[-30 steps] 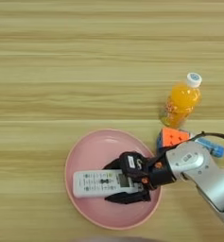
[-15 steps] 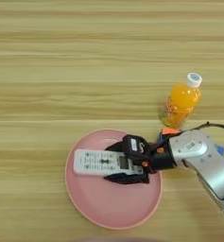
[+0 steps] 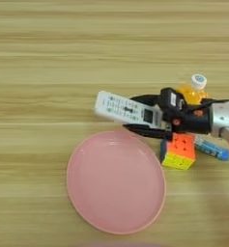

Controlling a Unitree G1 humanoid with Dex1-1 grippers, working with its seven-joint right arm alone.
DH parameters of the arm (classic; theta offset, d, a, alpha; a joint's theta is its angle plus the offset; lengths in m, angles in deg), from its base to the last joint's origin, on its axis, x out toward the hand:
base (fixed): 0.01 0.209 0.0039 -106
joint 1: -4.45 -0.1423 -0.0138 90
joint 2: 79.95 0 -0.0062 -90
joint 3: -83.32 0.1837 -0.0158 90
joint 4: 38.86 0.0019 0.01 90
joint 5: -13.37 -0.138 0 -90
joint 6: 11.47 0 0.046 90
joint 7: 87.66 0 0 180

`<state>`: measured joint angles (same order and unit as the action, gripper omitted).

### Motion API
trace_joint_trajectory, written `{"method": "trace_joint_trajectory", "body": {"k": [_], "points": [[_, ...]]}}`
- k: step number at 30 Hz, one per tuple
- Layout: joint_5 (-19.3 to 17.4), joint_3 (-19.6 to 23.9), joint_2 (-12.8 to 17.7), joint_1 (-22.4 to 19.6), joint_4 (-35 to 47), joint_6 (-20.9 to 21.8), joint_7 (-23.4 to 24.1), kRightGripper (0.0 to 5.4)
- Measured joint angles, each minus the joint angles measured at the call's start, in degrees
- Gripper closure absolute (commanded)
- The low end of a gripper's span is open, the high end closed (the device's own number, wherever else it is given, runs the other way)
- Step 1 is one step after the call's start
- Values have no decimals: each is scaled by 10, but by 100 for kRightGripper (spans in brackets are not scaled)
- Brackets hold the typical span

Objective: Move the objects on the table

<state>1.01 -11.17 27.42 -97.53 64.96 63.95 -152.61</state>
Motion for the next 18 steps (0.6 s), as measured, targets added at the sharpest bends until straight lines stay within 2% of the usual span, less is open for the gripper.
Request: {"method": "trace_joint_trajectory", "body": {"k": [9,18], "points": [[-26,77,60,64,2,15,-36,250],[-25,100,78,89,-35,50,-55,250]]}}
